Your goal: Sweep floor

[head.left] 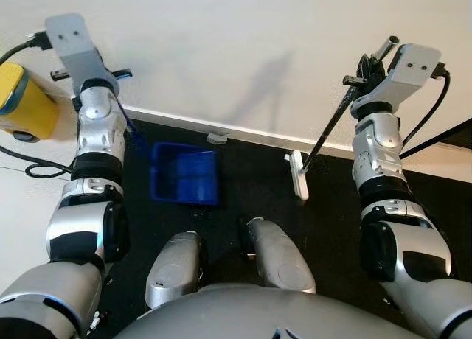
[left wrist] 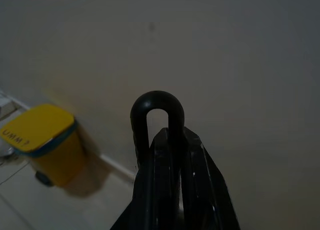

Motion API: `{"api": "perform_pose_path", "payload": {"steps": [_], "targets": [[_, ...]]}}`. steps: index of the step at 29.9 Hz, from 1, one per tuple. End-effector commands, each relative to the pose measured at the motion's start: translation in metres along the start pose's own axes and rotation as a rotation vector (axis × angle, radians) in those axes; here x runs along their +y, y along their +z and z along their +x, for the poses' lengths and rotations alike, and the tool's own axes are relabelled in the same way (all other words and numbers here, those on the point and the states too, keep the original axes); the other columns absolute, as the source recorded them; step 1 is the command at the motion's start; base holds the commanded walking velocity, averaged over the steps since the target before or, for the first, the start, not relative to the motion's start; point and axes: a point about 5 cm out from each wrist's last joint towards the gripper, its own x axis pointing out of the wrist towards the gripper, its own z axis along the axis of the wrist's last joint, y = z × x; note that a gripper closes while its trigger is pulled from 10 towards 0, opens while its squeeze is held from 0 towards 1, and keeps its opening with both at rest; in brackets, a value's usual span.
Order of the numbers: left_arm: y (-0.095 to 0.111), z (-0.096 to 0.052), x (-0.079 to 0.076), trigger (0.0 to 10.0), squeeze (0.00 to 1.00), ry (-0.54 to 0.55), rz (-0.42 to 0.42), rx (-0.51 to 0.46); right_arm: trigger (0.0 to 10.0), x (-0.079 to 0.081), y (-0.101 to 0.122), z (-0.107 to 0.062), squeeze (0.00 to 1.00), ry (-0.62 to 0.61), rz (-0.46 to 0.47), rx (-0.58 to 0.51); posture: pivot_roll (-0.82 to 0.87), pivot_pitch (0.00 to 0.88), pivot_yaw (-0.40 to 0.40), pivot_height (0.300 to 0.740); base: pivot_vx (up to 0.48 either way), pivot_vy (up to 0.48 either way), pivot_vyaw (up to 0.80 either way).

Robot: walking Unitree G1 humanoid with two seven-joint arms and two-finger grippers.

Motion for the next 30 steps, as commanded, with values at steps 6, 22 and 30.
{"api": "perform_pose_path", "payload": {"steps": [6,22,30], "targets": [[-0.009,-0.007,0.008,10.0,0.00,-0.016,0.001,-0.021,10.0,0.001,0.008,0.001,0.00,0.000,0.026,-0.059,0.10,0.000,-0.045,0.740,0.000,0.000,0.00],[-0.016,-0.012,0.000,10.0,0.00,-0.048,0.061,-0.039,10.0,0.002,0.006,0.002,0.00,0.005,0.066,-0.051,0.09,0.000,-0.046,0.740,0.000,0.000,0.00],[-0.013,-0.007,0.011,10.0,0.00,-0.020,0.086,-0.048,10.0,0.001,0.007,0.003,0.00,0.012,0.067,-0.056,0.09,0.000,-0.047,0.740,0.000,0.000,0.00]]}}
